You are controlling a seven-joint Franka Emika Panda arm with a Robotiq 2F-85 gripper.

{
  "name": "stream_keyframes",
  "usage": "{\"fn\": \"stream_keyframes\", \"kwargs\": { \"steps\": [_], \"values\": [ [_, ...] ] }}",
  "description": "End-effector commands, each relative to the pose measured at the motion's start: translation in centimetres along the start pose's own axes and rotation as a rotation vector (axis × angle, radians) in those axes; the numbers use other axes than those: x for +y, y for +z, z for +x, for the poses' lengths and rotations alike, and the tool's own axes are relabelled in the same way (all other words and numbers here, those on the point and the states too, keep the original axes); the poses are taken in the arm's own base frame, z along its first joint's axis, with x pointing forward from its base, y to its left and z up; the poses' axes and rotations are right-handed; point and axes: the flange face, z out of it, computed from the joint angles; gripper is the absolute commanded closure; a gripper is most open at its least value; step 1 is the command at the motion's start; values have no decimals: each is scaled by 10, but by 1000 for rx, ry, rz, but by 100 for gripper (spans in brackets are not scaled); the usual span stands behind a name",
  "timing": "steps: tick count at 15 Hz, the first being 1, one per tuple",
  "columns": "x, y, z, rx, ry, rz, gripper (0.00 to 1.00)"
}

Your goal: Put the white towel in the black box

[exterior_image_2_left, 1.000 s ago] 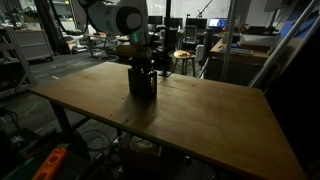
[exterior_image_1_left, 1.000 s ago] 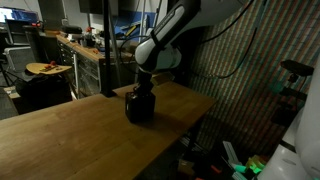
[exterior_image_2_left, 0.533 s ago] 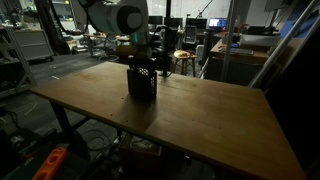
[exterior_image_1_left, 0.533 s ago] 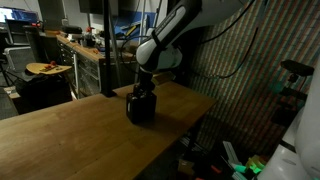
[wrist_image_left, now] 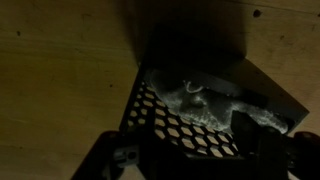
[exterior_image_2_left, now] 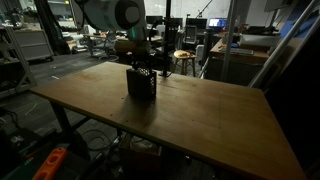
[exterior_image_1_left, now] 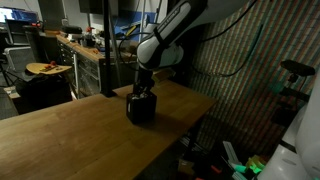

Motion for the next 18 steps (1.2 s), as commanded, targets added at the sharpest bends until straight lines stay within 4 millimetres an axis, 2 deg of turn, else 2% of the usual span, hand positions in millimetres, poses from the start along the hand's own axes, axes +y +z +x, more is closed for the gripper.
{"fn": "stream_keyframes", "kwargs": {
  "steps": [1, 2, 3, 4, 5, 9, 12, 13, 14, 17, 18],
  "values": [
    [-11, -21, -3, 17, -15, -21, 33],
    [-13, -23, -4, 20, -21, -22, 35],
    [-16, -25, -4, 22, -26, -23, 43],
    [-19, -28, -4, 26, -30, -25, 39],
    [-21, -31, -4, 31, -36, -28, 41],
    [-27, -44, -3, 50, -54, -41, 39],
    [-34, -53, -2, 65, -69, -53, 43],
    [-36, -55, -2, 68, -73, -56, 51],
    [-38, -56, -2, 69, -77, -58, 69],
    [-45, -58, -3, 71, -91, -65, 96],
    [-47, -58, -3, 71, -95, -66, 97]
  ]
}}
